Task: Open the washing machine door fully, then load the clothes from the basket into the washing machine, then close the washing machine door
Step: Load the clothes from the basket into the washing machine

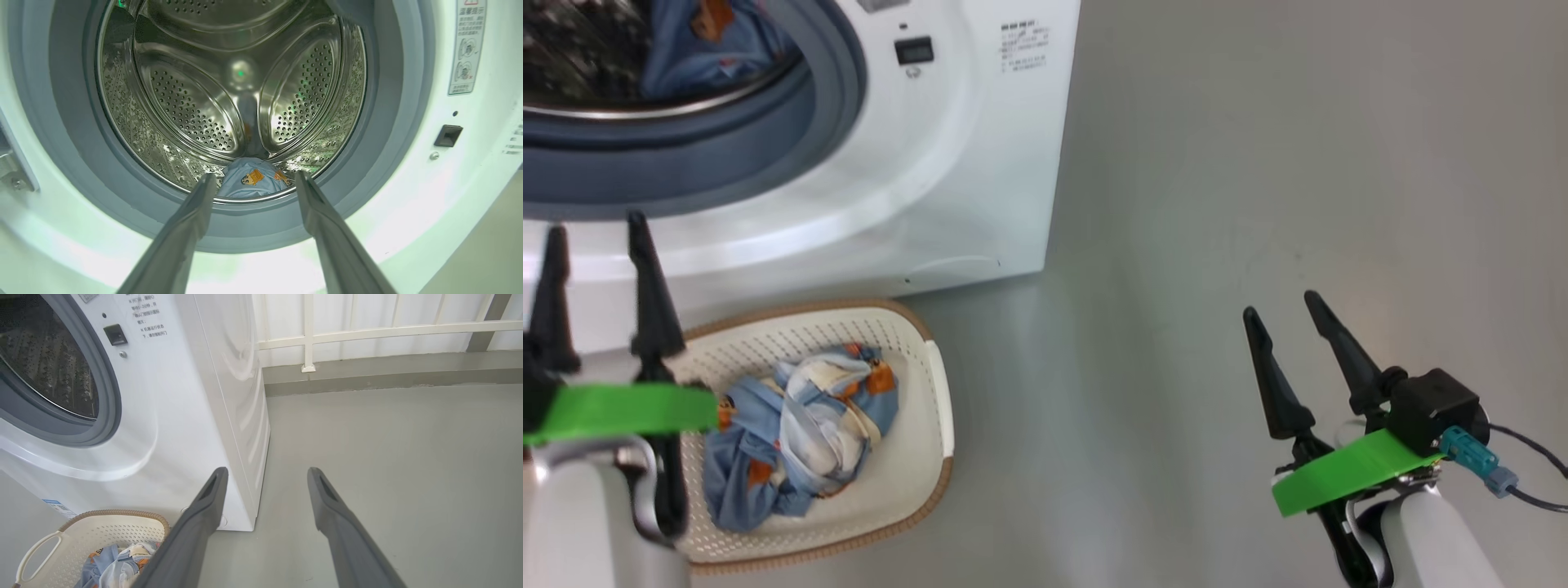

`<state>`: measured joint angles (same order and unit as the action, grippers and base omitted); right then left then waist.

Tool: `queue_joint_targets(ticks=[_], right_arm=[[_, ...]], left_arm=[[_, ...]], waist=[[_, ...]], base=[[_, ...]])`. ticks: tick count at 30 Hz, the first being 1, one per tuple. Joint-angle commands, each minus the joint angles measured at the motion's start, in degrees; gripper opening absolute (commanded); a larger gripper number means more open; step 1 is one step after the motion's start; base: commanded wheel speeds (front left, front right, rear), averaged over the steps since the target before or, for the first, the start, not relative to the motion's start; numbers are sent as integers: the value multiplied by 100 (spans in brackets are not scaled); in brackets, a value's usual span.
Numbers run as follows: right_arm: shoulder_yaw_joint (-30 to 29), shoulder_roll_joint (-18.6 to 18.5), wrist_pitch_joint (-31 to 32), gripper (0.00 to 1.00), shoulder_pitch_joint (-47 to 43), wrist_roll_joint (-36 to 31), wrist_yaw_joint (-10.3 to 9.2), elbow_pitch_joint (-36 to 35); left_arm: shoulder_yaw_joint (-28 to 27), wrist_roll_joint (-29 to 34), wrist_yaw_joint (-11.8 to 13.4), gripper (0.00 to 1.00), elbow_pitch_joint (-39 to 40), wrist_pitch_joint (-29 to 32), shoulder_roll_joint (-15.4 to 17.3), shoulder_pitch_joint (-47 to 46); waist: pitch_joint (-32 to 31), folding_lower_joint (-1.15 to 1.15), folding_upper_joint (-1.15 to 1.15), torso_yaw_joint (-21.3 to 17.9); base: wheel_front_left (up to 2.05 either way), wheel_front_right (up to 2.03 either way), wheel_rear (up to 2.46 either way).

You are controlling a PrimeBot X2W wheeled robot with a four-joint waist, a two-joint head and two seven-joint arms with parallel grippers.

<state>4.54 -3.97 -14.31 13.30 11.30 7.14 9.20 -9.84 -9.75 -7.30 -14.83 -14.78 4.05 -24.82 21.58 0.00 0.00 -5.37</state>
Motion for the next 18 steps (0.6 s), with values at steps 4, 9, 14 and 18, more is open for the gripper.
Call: queue_joint_targets(ticks=[4, 9, 14, 18], right_arm=[[133, 20, -69, 100, -221, -16, 35, -50], [122, 25, -69, 100, -409, -43, 35, 5], [95, 26, -69, 100, -569, -71, 35, 25], [88, 36, -69, 100, -682, -86, 35, 21]], left_arm=[[-174, 94, -16, 100, 413, -22, 67, 510], [-210, 104, -15, 100, 700, -22, -28, 1065], [-209, 133, 20, 100, 928, -22, -84, 1666], [-157, 133, 123, 100, 1100, -22, -106, 2094]], waist=[[-528, 0, 0, 73], [-887, 0, 0, 122], [-1191, 0, 0, 153], [-1368, 0, 0, 192]], base=[[0, 0, 0], [0, 0, 0], [0, 0, 0], [0, 0, 0]])
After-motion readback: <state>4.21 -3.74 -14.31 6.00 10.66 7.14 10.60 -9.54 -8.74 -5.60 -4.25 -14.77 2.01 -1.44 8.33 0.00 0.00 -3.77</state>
